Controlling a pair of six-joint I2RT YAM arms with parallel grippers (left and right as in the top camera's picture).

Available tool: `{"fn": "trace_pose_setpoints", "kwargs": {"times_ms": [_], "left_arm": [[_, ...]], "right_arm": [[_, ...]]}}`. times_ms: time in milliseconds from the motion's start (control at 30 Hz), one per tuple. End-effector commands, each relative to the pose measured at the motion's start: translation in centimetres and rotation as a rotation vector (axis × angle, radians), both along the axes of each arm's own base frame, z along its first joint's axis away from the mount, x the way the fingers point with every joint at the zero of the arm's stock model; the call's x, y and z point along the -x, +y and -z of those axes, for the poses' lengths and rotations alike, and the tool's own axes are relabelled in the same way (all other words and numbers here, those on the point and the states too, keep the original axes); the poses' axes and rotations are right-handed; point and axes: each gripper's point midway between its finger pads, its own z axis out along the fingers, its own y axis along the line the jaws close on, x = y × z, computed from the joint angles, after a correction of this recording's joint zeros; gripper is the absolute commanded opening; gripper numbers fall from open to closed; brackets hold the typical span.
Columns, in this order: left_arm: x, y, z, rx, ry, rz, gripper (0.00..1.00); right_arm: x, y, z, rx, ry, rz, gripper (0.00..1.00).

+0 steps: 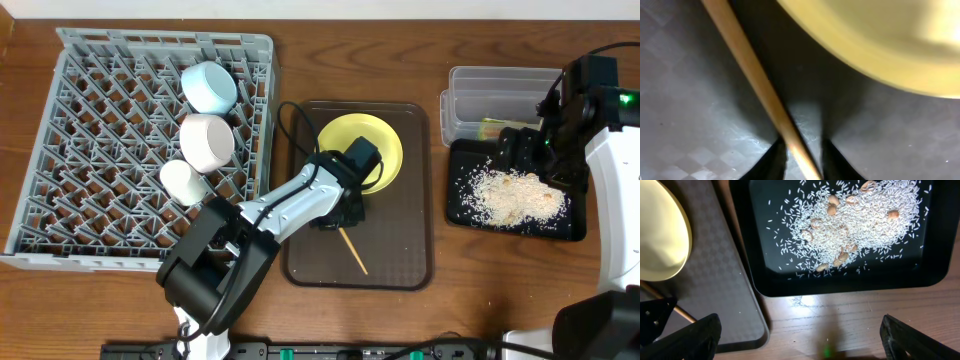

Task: Sort waste into correct bins and load items into the dishwasher
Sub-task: 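Reach the left gripper to the second chopstick and grasp it, then insert the second chopstick into the dish rack beside the first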

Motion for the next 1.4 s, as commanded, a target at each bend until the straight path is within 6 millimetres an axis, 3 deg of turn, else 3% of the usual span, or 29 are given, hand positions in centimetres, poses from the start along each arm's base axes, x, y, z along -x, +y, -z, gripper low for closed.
{"fn": "trace_pose_setpoints", "kwargs": {"times_ms": [0,33,167,367,500,633,733,900,1000,1133,1367], "left_arm": [[0.5,0.8,1.5,-0.038,0.034,-0.005,0.19],[0.4,0.9,1.5,-0.04,0.033,-0.008,0.12],[-0.2,1.8,1.4,-0.055,0.028,-0.029,0.08],[-1.6,3.1,-0.4,-0.03,-0.007,-0.042,0.08],[-3.8,3.6,-4.1,0.022,-0.112,0.001,0.08],[-5.9,4.4,-9.4,0.073,-0.269,0.139,0.08],[-7.1,7.0,-13.3,0.044,-0.385,0.178,0.08],[-8.4,11.8,-17.7,-0.009,-0.528,0.259,0.08],[-8.9,14.2,-18.4,-0.04,-0.551,0.252,0.08],[-9.7,16.7,-17.2,-0.068,-0.517,0.208,0.08],[-10.8,17.4,-13.5,-0.092,-0.426,0.235,0.12]], "right_arm": [[-0.1,-0.4,-1.0,0.016,-0.035,-0.004,0.99],[-0.1,-0.4,-1.0,0.016,-0.034,-0.004,0.99],[-0.1,-0.4,-1.0,0.017,-0.035,-0.008,0.99],[-0.1,-0.4,-1.0,0.017,-0.035,-0.008,0.99],[-0.1,-0.4,-1.0,0.017,-0.035,-0.007,0.99],[-0.1,-0.4,-1.0,0.017,-0.035,-0.008,0.99],[-0.1,-0.4,-1.0,0.017,-0.035,-0.008,0.99],[-0.1,-0.4,-1.0,0.017,-0.035,-0.008,0.99],[-0.1,-0.4,-1.0,0.016,-0.035,-0.008,0.99],[-0.1,-0.4,-1.0,0.016,-0.035,-0.008,0.99],[-0.1,-0.4,-1.0,0.016,-0.035,-0.008,0.99]]}}
